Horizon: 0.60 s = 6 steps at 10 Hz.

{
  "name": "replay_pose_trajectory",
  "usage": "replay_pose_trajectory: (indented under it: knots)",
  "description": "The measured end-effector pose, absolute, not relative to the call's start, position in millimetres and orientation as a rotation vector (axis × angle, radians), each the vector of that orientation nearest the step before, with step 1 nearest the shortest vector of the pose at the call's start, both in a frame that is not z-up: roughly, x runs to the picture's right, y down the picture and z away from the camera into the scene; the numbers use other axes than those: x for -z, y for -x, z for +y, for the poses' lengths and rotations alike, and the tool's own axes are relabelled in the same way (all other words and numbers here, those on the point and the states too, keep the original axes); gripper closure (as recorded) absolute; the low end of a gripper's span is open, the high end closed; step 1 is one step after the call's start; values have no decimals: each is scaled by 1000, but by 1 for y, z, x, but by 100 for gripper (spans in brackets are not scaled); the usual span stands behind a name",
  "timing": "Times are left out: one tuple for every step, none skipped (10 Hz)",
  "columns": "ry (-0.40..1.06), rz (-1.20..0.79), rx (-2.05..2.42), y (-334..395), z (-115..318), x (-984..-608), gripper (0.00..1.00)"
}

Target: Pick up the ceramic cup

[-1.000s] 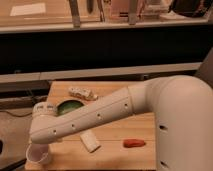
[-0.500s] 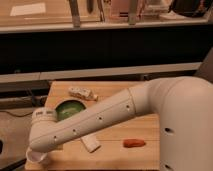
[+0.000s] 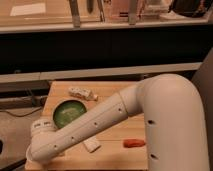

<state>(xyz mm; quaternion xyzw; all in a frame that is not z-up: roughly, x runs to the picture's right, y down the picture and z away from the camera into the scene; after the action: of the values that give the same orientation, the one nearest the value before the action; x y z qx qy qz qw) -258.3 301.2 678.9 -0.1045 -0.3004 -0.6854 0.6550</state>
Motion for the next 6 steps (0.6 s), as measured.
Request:
replay_pose_trajectory:
  knots:
    - [240,-659,1560,258,304,-684,20]
    - [240,-643,1564,258,305,-688,20]
    - [242,-629,1568,257,306,-691,20]
    - [240,-618,1572,258,305,-693,20]
    - [237,-607,1573,258,304,-694,20]
    - [233,-602,1573,258,302,-696,21]
